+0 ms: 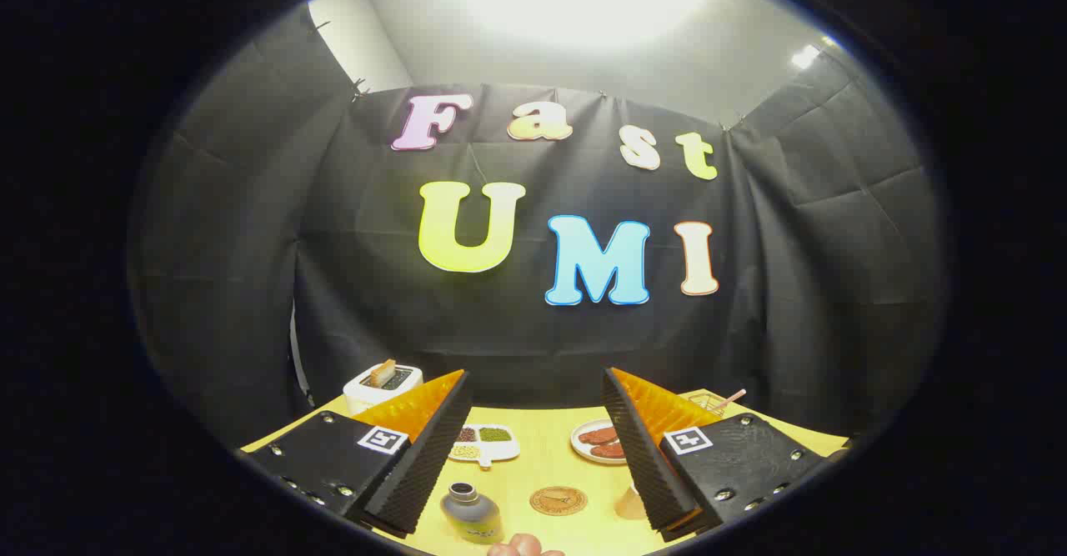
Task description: Take the bottle from table, then pour the juice into the cup, finally place the bottle on the coaster
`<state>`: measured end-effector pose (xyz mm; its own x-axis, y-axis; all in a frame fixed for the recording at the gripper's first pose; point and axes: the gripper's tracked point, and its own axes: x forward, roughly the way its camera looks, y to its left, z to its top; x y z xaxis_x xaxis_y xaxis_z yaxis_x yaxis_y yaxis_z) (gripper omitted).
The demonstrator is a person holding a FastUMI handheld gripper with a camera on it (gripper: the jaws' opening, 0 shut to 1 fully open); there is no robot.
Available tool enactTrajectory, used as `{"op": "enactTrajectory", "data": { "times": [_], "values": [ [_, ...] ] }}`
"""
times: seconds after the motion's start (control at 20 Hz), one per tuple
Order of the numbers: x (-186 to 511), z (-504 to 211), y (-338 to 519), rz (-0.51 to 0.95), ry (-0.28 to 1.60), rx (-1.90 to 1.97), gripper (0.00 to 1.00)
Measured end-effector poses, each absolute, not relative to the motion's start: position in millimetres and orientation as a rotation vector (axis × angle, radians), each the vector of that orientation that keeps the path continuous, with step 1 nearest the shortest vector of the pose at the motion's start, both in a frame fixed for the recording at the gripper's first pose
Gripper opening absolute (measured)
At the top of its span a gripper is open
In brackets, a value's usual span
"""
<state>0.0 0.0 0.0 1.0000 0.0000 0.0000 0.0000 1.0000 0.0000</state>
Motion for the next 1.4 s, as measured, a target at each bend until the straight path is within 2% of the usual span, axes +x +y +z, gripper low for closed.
{"op": "enactTrajectory", "data": {
  "times": [0.75,1.4],
  "values": [
    [8.3,-46.1,20.8,0.031,0.036,-0.052,0.96],
    [16.1,-153.3,60.5,0.102,0.078,-0.050,0.97]
  ]
}}
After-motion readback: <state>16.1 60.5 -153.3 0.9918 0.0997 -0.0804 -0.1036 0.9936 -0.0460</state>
